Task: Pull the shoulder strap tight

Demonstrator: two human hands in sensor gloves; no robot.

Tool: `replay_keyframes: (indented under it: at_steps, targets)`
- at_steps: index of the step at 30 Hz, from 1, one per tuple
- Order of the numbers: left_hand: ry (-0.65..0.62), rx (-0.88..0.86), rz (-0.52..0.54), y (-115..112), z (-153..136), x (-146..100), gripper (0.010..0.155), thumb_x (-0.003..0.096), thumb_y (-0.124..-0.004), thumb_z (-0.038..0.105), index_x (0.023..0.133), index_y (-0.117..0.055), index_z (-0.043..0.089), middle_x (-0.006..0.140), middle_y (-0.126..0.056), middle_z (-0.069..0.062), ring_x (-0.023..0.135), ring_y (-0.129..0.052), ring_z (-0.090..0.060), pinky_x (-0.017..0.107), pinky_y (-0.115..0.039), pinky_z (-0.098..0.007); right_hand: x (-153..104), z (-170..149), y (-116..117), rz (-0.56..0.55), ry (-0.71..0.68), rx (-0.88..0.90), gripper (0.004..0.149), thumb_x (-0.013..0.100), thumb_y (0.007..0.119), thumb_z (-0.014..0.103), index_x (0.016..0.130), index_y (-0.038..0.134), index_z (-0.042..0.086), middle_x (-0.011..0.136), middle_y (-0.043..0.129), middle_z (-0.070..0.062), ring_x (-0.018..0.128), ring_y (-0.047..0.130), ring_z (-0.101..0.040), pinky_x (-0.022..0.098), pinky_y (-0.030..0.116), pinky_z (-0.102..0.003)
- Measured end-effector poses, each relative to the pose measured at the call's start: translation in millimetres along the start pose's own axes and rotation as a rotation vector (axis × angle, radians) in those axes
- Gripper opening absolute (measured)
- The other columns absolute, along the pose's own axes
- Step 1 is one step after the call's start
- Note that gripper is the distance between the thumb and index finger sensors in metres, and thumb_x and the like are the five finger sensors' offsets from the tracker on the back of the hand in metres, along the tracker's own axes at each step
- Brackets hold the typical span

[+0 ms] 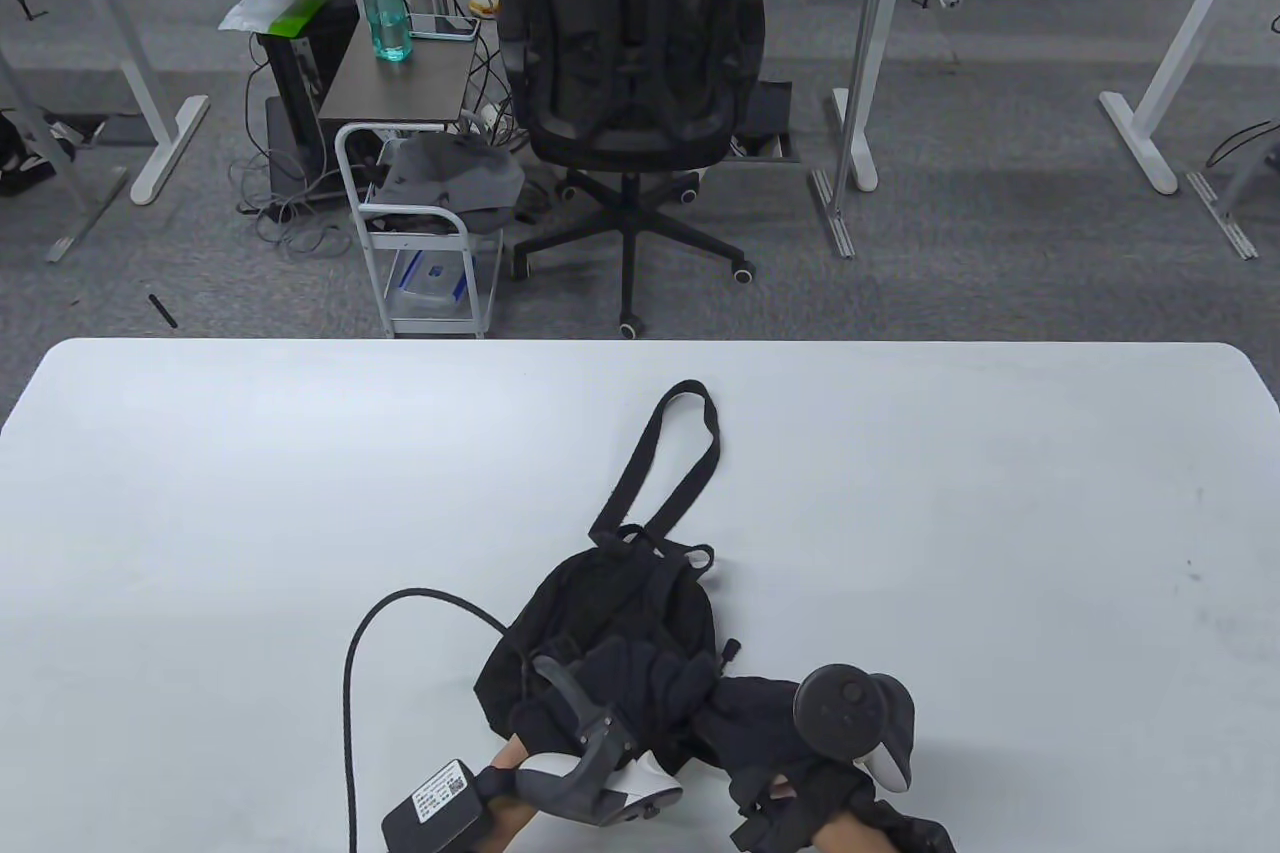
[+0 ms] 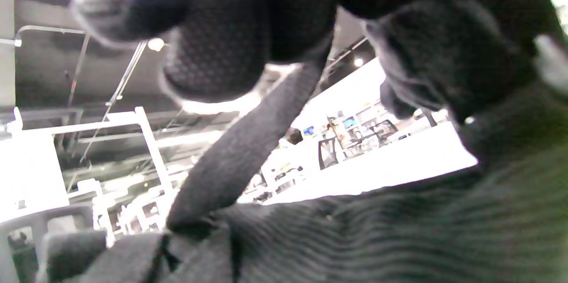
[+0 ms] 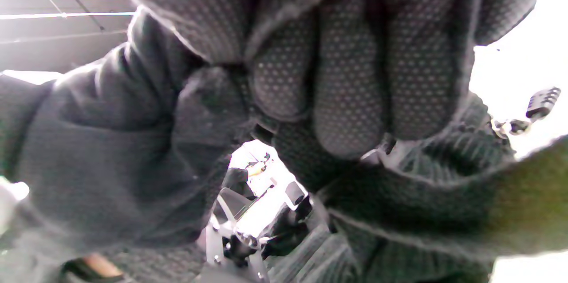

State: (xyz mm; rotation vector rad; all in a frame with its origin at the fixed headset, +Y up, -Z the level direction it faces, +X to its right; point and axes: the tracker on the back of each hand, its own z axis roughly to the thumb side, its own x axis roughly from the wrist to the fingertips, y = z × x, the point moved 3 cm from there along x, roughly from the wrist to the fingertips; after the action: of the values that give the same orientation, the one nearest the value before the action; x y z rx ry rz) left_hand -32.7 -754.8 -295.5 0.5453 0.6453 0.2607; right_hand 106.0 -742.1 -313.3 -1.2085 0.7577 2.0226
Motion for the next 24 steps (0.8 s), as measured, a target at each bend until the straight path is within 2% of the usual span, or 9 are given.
replay_keyframes:
  at_steps: [7,12,16,18,21,24]
  targets:
    - [-0.064,0.089,0.046,7,-2,2,0.065,0.0303,-0.052,0.046,0.093,-0.057,0.030,0.054,-0.097,0.011,0.041,-0.106,-0.013,0.035,-0.089,-0.034,1,3,-2,0.038,-0.003,0.005,0.037,0.043,0.083,0.034,0.054,0.102,0.004,0.050,0.111,-0.015,0.042,0.108,-0.039,0.048,0.078,-0.058]
    - [-0.057,0.112,0.015,2,-18,1,0.065,0.0310,-0.052,0.045,0.093,-0.057,0.028,0.054,-0.096,0.012,0.042,-0.106,-0.012,0.035,-0.089,-0.033,2,-3,-4,0.058,0.020,0.010,0.038,0.043,0.084,0.034,0.053,0.104,0.004,0.048,0.111,-0.015,0.041,0.108,-0.039,0.047,0.078,-0.058]
    - [-0.054,0.117,0.006,6,-16,0,0.064,0.0312,-0.053,0.044,0.093,-0.059,0.027,0.054,-0.097,0.011,0.042,-0.106,-0.012,0.036,-0.089,-0.034,2,-7,-3,0.083,0.034,0.016,0.037,0.043,0.085,0.035,0.053,0.104,0.005,0.049,0.111,-0.015,0.042,0.108,-0.039,0.048,0.078,-0.058]
    - [-0.063,0.142,0.021,13,-13,-1,0.064,0.0315,-0.054,0.044,0.093,-0.059,0.026,0.054,-0.097,0.011,0.042,-0.107,-0.012,0.035,-0.090,-0.033,1,-10,-3,0.104,0.045,0.016,0.037,0.043,0.086,0.036,0.057,0.103,0.006,0.054,0.110,-0.015,0.046,0.106,-0.040,0.049,0.076,-0.059]
    - [-0.055,0.095,0.041,22,-11,-1,0.063,0.0318,-0.055,0.043,0.093,-0.060,0.027,0.054,-0.098,0.010,0.041,-0.107,-0.012,0.035,-0.090,-0.033,0,-11,-2,0.121,0.053,0.036,0.042,0.042,0.087,0.038,0.068,0.097,0.006,0.067,0.104,-0.018,0.057,0.101,-0.043,0.053,0.072,-0.062]
    - [-0.073,0.066,0.061,31,-1,2,0.063,0.0315,-0.056,0.043,0.093,-0.061,0.027,0.053,-0.099,0.009,0.041,-0.107,-0.013,0.035,-0.089,-0.034,1,-9,1,0.101,0.041,0.064,0.046,0.044,0.083,0.043,0.066,0.097,0.005,0.065,0.105,-0.018,0.055,0.102,-0.043,0.052,0.073,-0.061]
